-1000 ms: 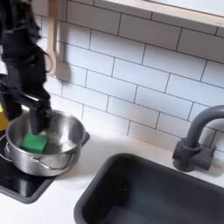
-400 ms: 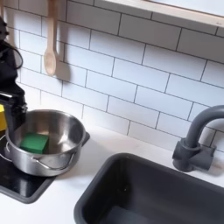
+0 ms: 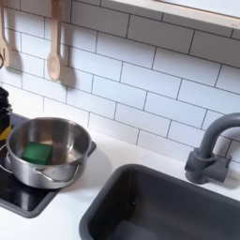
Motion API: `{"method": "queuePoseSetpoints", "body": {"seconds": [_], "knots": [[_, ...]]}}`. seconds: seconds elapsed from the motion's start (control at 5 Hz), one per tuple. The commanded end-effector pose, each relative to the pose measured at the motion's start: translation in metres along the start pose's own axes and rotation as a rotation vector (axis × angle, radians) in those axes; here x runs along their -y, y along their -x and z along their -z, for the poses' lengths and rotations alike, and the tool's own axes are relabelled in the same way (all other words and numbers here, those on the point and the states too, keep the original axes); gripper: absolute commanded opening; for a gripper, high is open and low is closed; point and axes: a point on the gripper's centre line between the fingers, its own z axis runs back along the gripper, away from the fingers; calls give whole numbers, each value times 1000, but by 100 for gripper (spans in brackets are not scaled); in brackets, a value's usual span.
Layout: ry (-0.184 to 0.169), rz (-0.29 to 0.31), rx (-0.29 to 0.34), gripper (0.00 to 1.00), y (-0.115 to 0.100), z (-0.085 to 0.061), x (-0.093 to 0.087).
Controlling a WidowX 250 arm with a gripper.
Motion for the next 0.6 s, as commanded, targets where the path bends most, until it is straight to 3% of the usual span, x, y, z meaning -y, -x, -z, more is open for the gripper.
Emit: {"method": "queuePoseSetpoints", "body": {"seconds": [0.0, 0.4], "knots": [[1, -69, -26, 100, -8, 14, -22], [-12, -78, -49, 100, -19, 26, -26]]}}
